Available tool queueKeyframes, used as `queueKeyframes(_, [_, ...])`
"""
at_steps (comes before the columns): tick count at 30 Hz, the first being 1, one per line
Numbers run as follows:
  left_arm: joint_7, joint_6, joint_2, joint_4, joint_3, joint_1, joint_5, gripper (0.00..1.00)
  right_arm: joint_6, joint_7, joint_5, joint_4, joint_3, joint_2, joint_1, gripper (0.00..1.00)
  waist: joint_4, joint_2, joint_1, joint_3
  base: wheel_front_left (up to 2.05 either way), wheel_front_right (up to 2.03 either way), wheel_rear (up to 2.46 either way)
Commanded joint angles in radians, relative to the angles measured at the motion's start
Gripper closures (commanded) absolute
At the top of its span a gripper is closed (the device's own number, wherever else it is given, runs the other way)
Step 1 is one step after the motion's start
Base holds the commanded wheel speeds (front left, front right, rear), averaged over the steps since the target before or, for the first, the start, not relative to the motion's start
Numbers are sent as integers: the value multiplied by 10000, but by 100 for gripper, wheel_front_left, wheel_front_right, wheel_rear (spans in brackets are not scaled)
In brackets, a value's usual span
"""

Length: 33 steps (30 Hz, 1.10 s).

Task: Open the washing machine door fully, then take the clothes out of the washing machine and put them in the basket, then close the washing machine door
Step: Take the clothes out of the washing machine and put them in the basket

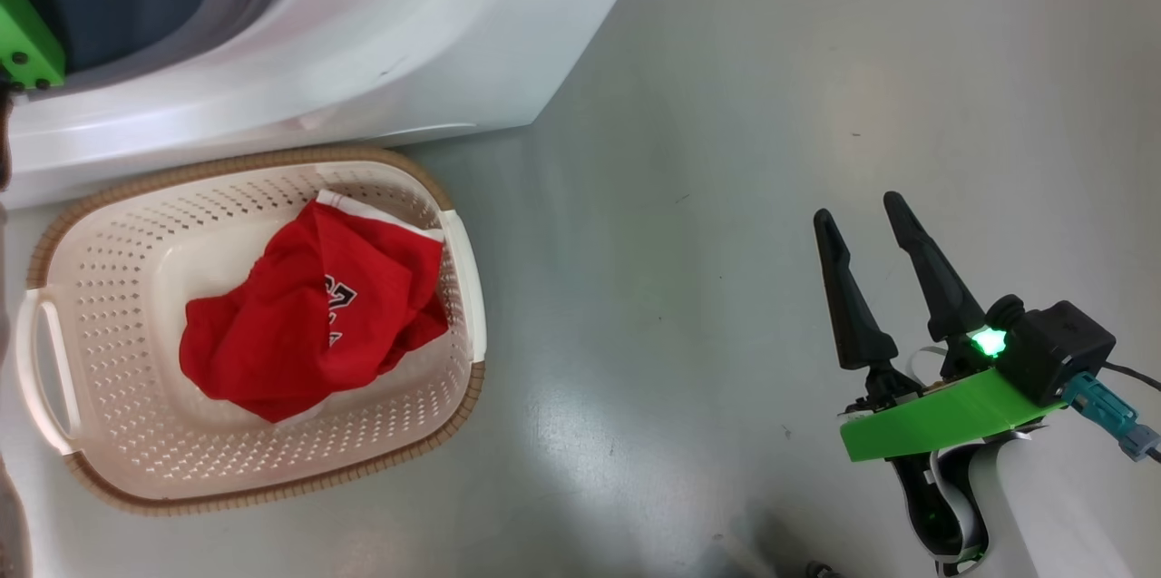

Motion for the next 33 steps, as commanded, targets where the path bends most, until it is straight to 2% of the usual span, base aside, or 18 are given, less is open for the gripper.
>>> queueKeyframes(1, [-50, -98, 505, -106, 24, -34, -7, 75, 75, -63, 66, -249, 177, -70, -35, 0, 1, 0, 0, 5, 0, 0, 0])
queueKeyframes(4, [-190, -107, 526, -103, -61, -65, -19, 100, 75, -63, 62, -260, 177, -70, -55, 0, 2, 0, 0, 10, 0, 0, 0])
queueKeyframes(23, [-1166, -133, 301, -382, -191, 226, -439, 100, 75, -63, -27, -184, 50, -70, -40, 0, 288, 0, 0, -297, 0, 0, 0])
queueKeyframes(33, [-1203, -13, -98, -3376, 706, 2032, -631, 100, 75, -63, -187, -125, -124, -70, 90, 0, 728, 0, 0, -825, 0, 0, 0])
